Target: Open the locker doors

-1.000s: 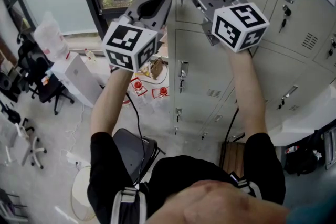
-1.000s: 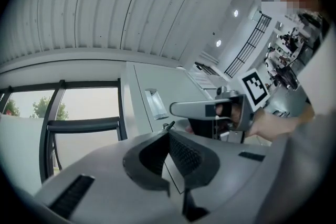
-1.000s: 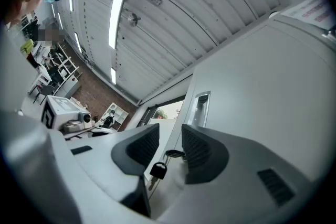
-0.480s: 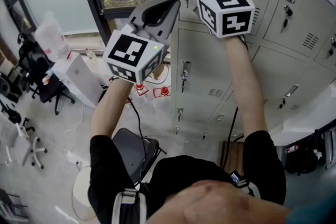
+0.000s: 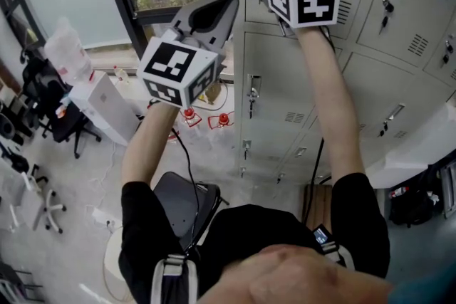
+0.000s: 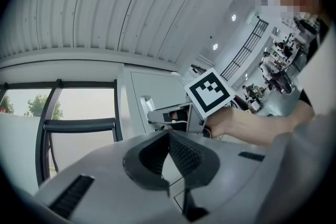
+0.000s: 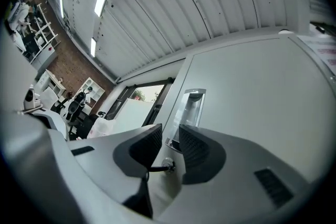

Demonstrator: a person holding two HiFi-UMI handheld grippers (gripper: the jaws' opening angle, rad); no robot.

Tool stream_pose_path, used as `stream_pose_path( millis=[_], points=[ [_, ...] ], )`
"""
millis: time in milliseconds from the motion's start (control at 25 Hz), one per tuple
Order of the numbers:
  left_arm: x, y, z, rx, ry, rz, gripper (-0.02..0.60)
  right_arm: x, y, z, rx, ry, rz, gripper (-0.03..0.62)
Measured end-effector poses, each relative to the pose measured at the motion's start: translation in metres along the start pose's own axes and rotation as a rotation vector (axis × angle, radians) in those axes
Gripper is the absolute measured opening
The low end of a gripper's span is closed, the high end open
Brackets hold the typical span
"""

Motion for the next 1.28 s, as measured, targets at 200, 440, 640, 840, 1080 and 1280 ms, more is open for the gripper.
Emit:
stream_pose_path(
  millis=[200,440,640,840,1080,1280],
  points=[
    [0.006,-0.020,0.001,-0.019,0.006,-0.016,0.011,0.007,0.005,0.005,-0.030,0.041,0.013,0.098],
    [-0.005,-0.040,0.011,-0.031,-0.069,0.016,0.011,0.006,0.008,0.005,-0.044,0.114,0.009,0.100],
    [-0.009,-0.049,0.018,-0.031,-0.090,0.023,0.011,0.007,0.003,0.003,0.000,0.149,-0.001,0.100],
    [-0.016,-0.042,0.014,-0.041,-0.104,0.039,0.011,0.011,-0.010,0.010,0.043,0.153,-0.025,0.109],
    [-0.022,-0.027,0.007,-0.042,-0.123,0.080,0.011,0.020,-0.037,0.017,0.115,0.164,-0.070,0.109],
    [-0.018,-0.013,-0.004,-0.012,-0.123,0.096,0.011,0.025,-0.063,0.015,0.215,0.211,-0.109,0.109]
  ],
)
Point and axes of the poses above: the fingertips, and each gripper's own axes: y forward along the fingers, z to its left, x out of its top, the point moved 6 cm from there along -y, backward along the fingers, and after that the axes turned 7 degrees about z, right-handed, at the moved point
